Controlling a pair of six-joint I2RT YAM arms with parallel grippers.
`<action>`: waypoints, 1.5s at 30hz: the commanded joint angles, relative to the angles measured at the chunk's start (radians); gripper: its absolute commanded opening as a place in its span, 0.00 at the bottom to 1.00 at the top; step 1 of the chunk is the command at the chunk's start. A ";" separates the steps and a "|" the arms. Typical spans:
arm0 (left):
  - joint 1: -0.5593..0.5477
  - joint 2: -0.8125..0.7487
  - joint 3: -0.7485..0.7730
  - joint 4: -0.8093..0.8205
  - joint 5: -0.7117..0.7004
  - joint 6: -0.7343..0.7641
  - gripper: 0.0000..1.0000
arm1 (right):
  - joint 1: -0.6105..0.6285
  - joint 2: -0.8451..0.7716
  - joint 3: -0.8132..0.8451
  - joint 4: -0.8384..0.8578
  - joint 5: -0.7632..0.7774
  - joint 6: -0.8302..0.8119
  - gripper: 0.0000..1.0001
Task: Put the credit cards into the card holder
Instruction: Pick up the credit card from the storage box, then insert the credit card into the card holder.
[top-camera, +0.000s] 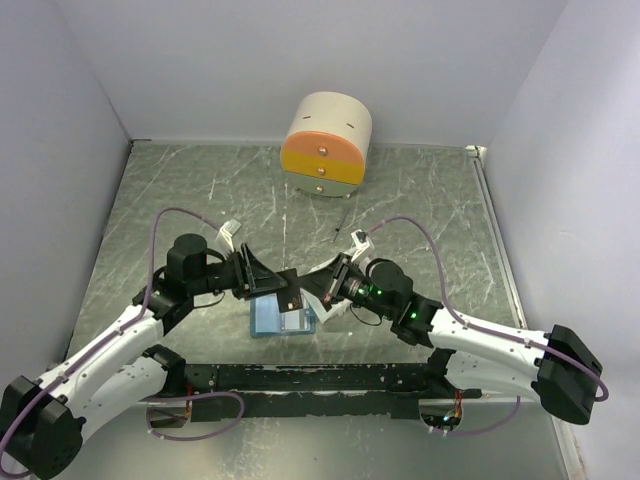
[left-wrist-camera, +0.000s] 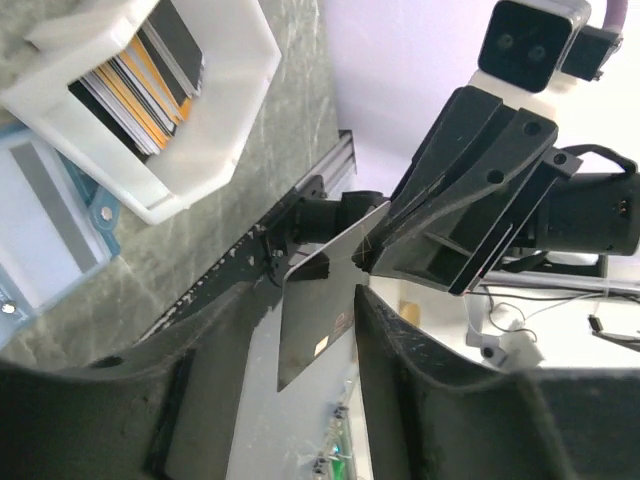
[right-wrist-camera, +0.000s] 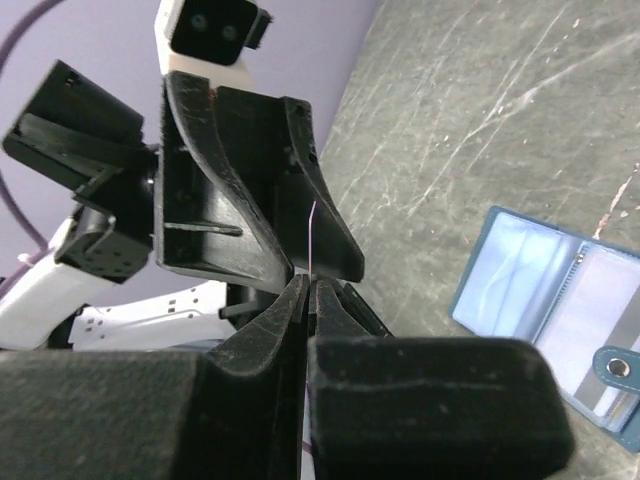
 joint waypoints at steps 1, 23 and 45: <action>0.005 -0.017 -0.052 0.166 0.084 -0.103 0.47 | -0.004 0.005 -0.036 0.105 -0.010 0.040 0.00; 0.007 0.140 0.060 -0.350 -0.258 0.250 0.07 | -0.002 0.225 0.178 -0.539 0.145 -0.258 0.49; 0.048 0.423 -0.040 -0.034 -0.027 0.316 0.07 | -0.002 0.499 0.324 -0.577 0.156 -0.322 0.49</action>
